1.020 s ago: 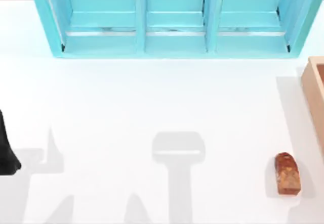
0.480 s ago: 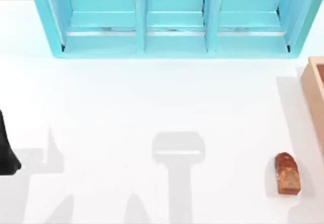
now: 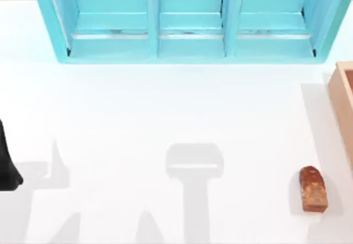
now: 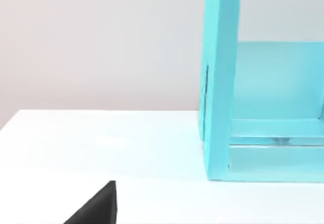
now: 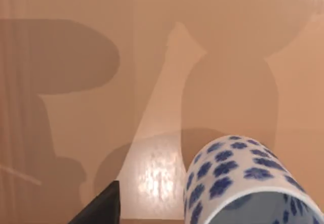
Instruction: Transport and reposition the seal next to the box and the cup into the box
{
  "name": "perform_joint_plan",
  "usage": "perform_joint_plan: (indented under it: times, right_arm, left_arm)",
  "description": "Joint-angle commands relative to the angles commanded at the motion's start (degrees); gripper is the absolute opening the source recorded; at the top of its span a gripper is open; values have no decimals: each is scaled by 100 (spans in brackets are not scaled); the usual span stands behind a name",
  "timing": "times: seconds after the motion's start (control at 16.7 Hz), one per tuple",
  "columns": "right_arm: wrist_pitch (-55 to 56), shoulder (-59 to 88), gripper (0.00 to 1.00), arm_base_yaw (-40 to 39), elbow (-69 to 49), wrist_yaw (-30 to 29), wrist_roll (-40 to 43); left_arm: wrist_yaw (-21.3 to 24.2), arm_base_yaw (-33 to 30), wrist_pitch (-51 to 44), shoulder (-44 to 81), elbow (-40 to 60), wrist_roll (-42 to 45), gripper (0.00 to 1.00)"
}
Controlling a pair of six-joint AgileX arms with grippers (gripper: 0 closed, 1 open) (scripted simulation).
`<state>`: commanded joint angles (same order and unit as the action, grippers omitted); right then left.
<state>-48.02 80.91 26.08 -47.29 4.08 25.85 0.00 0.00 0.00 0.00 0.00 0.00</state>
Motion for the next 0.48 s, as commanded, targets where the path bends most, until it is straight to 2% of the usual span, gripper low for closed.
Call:
perform_joint_plan:
  times: [0.24,0.48]
  right_arm:
    - [-64,-43,100,82,-927,368,114]
    - [-888,-137,100,175,-1760,419,183]
  left_arm:
    - [0,0,0,0,0,0,100]
    - [0,0,0,0,0,0,100]
